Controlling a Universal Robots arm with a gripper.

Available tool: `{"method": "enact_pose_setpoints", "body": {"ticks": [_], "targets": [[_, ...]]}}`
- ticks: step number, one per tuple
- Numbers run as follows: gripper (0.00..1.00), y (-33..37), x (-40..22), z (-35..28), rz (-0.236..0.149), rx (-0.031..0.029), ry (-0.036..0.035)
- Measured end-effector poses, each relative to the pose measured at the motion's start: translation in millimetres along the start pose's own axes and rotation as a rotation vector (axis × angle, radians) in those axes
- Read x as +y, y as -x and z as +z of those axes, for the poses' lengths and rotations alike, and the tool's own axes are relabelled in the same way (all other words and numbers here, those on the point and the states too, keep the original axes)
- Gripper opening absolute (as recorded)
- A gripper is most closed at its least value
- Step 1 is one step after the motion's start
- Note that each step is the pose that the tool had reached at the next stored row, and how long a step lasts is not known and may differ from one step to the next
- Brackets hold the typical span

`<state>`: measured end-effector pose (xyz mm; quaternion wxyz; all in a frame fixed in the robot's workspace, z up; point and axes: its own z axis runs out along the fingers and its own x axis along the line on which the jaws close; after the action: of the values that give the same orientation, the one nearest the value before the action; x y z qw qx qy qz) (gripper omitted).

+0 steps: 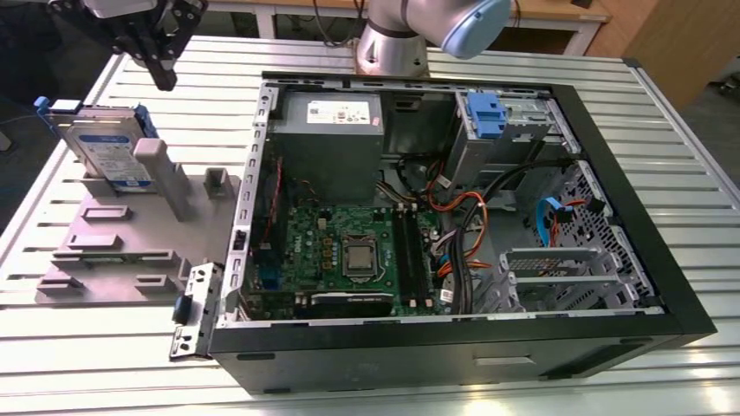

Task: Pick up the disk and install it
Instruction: 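Reach for the disk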

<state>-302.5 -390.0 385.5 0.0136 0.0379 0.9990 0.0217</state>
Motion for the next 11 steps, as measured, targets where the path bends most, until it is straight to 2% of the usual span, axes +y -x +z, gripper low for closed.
{"method": "enact_pose_setpoints", "body": {"ticks": [5, 11], "targets": [[0.11, -4.9, -0.4, 0.0, 0.000, 0.0001, 0.0000], [0.11, -6.5, -0.5, 0.0, 0.000, 0.0000, 0.0000]]}}
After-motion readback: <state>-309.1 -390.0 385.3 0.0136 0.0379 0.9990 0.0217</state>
